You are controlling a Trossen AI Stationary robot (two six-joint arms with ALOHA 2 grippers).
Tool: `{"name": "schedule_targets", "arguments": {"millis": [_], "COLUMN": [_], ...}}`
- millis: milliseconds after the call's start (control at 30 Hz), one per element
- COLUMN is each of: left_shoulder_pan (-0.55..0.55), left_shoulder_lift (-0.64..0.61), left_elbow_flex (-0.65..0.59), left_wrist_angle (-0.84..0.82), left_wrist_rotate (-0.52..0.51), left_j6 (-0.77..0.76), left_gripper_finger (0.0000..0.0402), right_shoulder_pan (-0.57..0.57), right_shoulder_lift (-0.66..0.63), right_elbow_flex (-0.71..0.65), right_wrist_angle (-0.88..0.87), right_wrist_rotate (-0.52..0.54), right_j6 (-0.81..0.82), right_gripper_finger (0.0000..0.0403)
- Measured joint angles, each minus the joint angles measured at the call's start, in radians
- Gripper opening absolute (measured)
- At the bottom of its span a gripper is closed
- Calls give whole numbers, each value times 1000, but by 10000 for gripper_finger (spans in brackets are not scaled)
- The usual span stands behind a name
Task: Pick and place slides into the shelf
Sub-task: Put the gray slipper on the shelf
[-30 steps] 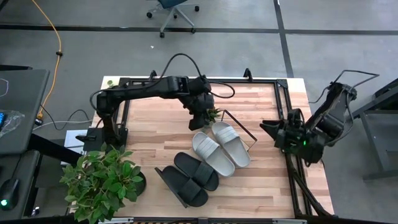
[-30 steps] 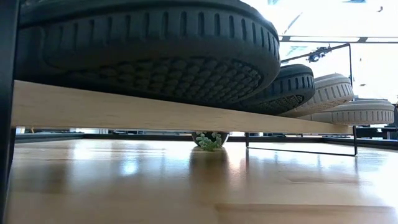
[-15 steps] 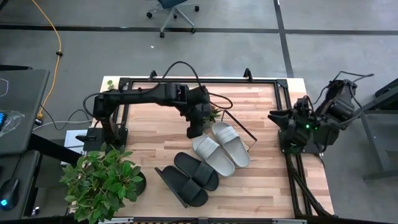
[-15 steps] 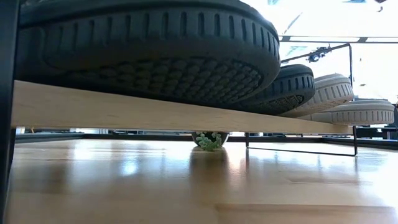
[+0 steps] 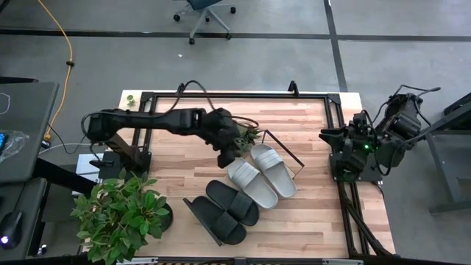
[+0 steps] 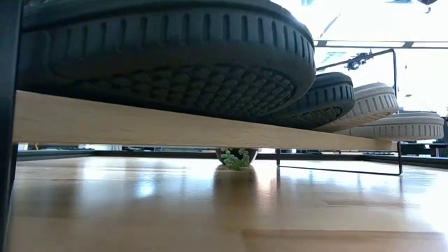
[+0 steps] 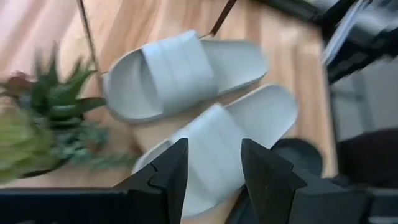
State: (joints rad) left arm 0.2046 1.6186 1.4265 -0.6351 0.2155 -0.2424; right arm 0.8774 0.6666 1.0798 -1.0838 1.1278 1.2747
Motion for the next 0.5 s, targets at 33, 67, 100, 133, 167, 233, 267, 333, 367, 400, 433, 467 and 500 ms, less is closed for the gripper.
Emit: {"name": "schedule_targets", "arguments": {"millis": [33, 67, 100, 133, 167, 233, 267, 333, 367, 400, 433, 467, 500], "left_shoulder_pan": [13, 24, 32, 39, 49, 60, 59, 63, 64, 64, 64, 64, 64], "left_shoulder_lift": [-15, -20, -18, -16, -16, -6, 1, 4, 5, 5, 9, 15, 19], "left_elbow_flex": [-51, -91, -121, -149, -176, -211, -223, -245, -248, -251, -254, -256, -260], "left_wrist_angle": [65, 143, 223, 266, 287, 359, 393, 395, 395, 403, 408, 408, 400], "left_wrist_rotate": [22, 49, 71, 89, 105, 113, 111, 117, 115, 111, 101, 91, 93], "left_j6": [-26, -48, -68, -80, -87, -105, -106, -100, -87, -76, -69, -59, -52], "left_gripper_finger": [138, 138, 138, 138, 138, 138, 138, 138, 138, 138, 138, 138, 138], "right_shoulder_pan": [0, 0, 0, 0, 0, 0, 0, 0, 0, 0, 0, 0, 0], "right_shoulder_lift": [0, 0, -1, -1, -2, -2, -1, 0, 0, 1, 1, 1, 2], "right_elbow_flex": [0, 0, 0, 0, 0, 0, 0, 0, 0, 0, 0, 0, 0], "right_wrist_angle": [-1, -5, -7, -9, -10, -14, -14, -12, -9, -8, -5, -3, -4], "right_wrist_rotate": [0, 0, 1, 3, 5, 15, 24, 27, 28, 28, 28, 28, 28], "right_j6": [0, 0, 0, 0, 0, 0, 3, 4, 4, 4, 5, 6, 7], "right_gripper_finger": [156, 156, 156, 156, 156, 156, 156, 156, 156, 156, 156, 156, 156]}}
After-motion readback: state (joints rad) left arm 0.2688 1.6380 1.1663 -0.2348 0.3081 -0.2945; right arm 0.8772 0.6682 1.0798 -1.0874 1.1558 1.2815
